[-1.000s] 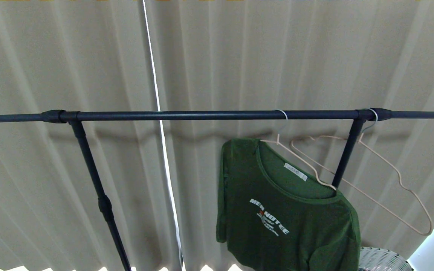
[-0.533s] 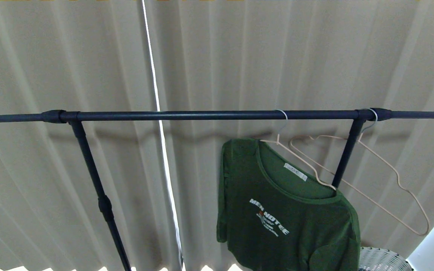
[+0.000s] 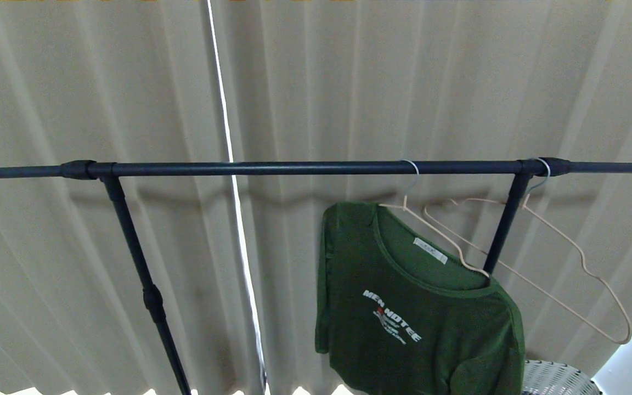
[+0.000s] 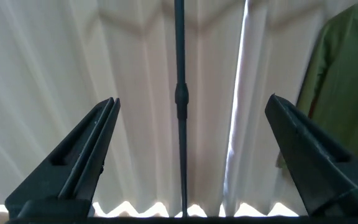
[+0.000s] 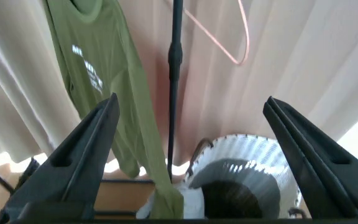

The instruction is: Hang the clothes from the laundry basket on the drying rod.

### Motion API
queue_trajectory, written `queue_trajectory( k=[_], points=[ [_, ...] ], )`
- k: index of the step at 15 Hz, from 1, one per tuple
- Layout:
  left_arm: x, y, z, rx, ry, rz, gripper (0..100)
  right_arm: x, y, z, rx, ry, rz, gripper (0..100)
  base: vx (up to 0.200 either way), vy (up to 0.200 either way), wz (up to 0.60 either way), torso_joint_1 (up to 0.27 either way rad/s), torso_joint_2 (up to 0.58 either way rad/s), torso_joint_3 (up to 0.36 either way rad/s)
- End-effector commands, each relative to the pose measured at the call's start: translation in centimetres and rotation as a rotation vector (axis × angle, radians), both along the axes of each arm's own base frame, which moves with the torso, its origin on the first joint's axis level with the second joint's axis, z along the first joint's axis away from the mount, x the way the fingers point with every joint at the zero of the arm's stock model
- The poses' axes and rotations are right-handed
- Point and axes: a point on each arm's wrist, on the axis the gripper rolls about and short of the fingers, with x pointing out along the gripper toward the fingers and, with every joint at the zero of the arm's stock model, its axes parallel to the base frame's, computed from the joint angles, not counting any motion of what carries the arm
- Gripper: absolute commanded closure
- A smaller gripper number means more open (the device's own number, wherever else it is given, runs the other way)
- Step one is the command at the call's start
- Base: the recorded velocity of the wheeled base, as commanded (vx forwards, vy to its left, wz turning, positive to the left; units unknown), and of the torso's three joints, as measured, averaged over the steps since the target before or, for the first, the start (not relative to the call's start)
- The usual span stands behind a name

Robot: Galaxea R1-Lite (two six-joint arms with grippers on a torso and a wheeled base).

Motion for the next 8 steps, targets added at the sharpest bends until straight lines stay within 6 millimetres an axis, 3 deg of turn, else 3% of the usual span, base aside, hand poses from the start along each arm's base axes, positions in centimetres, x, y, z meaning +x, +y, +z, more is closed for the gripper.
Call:
queue_trajectory(
  k=[1,8],
  points=[
    [0.00,0.00,0.01,-0.005,-0.001,-0.001,0,-0.32,0.13,-0.49,0.011,-0.051,-0.009,0,0.000,0.000,0.00,0.000,0.00,0.000],
    [0.00,-0.01,0.02,-0.011,-0.003,-0.004,0,0.07,0.34,-0.85,-0.028,-0.086,0.090,0,0.000,0.000,0.00,0.000,0.00,0.000]
  ],
)
